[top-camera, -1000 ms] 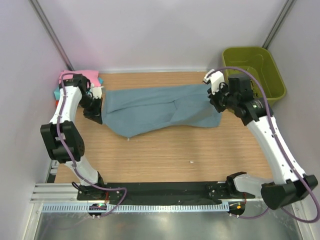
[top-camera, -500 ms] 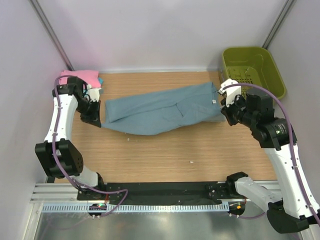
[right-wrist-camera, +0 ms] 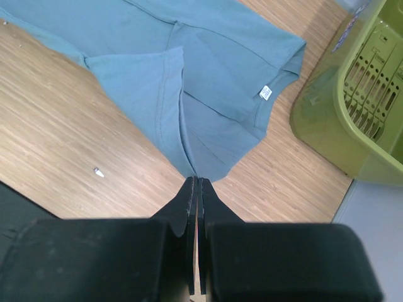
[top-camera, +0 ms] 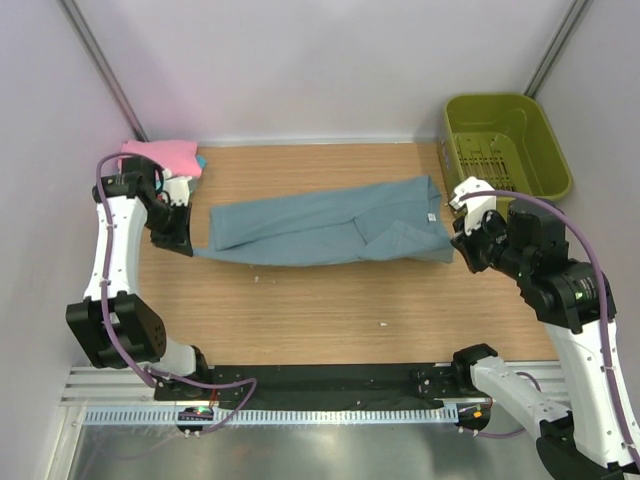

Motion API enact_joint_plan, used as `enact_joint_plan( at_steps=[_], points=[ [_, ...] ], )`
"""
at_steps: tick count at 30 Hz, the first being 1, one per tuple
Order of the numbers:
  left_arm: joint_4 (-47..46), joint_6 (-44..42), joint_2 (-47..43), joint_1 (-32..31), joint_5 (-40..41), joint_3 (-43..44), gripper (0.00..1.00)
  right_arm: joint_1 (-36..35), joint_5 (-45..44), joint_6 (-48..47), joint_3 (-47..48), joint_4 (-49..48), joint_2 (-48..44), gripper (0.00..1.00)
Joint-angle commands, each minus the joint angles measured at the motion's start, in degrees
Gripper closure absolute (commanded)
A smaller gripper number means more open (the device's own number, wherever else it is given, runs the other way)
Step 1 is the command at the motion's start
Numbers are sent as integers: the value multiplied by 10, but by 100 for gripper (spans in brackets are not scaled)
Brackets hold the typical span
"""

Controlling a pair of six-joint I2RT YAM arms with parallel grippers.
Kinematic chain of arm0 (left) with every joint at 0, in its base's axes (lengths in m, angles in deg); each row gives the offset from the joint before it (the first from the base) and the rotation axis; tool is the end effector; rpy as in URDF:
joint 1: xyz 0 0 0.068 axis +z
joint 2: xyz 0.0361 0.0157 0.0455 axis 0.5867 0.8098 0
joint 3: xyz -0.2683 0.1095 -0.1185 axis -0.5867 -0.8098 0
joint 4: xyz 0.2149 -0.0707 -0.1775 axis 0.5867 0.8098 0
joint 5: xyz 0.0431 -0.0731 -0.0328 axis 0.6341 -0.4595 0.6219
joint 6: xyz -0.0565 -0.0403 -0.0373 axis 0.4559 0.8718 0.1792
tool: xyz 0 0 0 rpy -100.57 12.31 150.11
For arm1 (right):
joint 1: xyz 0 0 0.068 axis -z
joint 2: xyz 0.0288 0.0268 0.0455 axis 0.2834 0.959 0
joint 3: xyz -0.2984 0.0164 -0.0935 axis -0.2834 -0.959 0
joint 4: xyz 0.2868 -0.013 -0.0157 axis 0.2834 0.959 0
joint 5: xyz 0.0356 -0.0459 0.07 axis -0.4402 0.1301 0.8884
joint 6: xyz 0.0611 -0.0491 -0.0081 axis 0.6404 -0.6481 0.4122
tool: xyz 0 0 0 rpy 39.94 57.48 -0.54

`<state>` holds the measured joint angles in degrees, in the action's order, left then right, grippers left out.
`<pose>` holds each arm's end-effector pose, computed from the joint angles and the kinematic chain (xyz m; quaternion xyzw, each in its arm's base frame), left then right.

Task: Fold and stack the t-shirts
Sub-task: Fold the tshirt

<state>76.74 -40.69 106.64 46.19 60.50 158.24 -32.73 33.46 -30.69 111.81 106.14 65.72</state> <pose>0.2908 0.0335 0.3406 0.0484 0.9822 -0.1133 0.1417 0.1306 0.0470 0.4538 -0.3107 0.8195 0.0355 0.4802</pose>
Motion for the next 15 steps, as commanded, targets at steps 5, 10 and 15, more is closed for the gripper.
enact_joint_plan(
  at_steps=[5,10,15],
  points=[
    [82,-18,-21,4,3,-16,100,0,21,-6,0,1,-6,99],
    [55,-14,27,5,5,-15,100,0,21,-37,-48,-62,18,99],
    [53,-8,143,4,4,86,100,2,4,-84,-45,-168,124,99]
  ],
)
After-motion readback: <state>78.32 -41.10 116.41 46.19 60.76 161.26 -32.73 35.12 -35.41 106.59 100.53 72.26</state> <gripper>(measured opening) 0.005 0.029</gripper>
